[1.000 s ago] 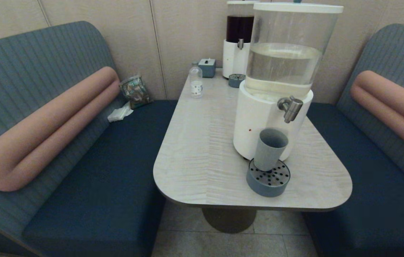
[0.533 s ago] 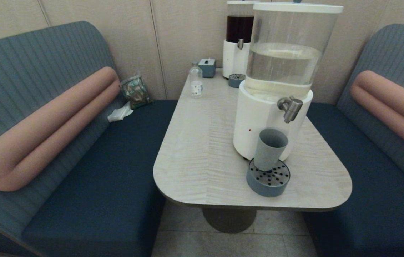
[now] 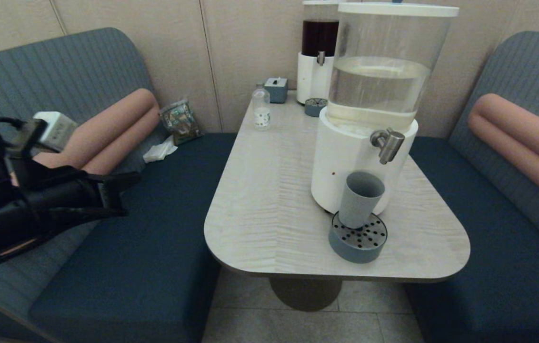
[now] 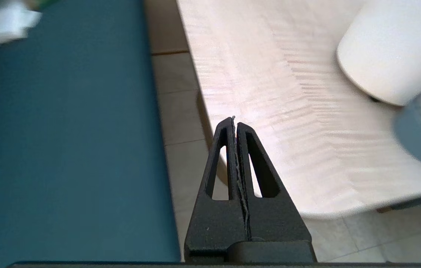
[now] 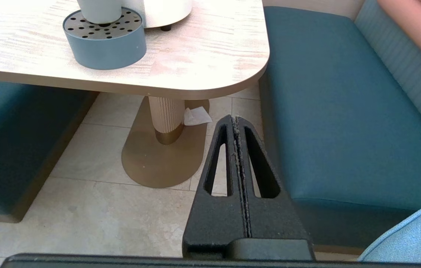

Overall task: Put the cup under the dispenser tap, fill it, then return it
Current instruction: Place the cup next to the water dispenser

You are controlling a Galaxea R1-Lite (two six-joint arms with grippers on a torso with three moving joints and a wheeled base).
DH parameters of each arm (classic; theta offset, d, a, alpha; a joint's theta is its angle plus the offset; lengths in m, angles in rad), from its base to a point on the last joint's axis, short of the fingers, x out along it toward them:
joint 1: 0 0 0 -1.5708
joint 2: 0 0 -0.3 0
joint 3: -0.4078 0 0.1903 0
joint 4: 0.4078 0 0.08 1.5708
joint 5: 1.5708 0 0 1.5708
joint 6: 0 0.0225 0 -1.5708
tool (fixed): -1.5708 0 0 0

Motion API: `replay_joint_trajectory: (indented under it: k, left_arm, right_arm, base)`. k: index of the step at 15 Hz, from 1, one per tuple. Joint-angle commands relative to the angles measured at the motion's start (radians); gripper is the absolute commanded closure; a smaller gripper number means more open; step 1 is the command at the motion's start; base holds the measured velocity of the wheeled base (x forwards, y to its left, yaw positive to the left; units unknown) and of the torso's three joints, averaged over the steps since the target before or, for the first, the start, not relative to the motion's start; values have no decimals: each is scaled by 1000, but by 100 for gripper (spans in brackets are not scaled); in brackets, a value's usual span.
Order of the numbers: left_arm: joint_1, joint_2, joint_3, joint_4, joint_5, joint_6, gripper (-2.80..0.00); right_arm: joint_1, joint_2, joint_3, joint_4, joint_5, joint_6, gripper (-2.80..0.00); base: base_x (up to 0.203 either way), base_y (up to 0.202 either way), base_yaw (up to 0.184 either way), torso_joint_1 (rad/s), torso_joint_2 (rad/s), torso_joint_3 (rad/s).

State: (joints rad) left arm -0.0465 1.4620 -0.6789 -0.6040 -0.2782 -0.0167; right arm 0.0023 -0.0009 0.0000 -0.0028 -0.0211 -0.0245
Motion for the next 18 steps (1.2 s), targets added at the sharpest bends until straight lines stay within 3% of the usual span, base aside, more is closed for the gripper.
replay_joint_trajectory:
  k: [1,2,4,11,12,13,15,18]
  left_arm:
    - [-33,231,28,-190,-4,1,0]
    - [-68,278,66,-307,-7,2,0]
    - [-151,298,143,-409,-11,4,0]
    - [-332,343,150,-490,31,1,0]
    - [-340,371,150,-537,56,1,-86]
    - [-344,399,149,-593,76,-2,-280]
    - [-360,441,150,-679,93,-4,-280]
    - [-390,440,156,-703,95,-5,-280]
  right_arm:
    - [1,1,0,0,0,0,0]
    - [-1,1,0,0,0,0,0]
    - [0,1,0,0,0,0,0]
    - [-1,1,0,0,0,0,0]
    - [0,1,0,0,0,0,0]
    - [1,1,0,0,0,0,0]
    - [1,1,0,0,0,-1,0]
    - [-1,1,0,0,0,0,0]
  base:
    - [0,0,0,0,0,0]
    - [0,0,0,0,0,0]
    - [0,0,0,0,0,0]
    - [0,0,0,0,0,0]
    - [0,0,0,0,0,0]
    - [0,0,0,0,0,0]
    - [0,0,0,0,0,0]
    - [0,0,0,0,0,0]
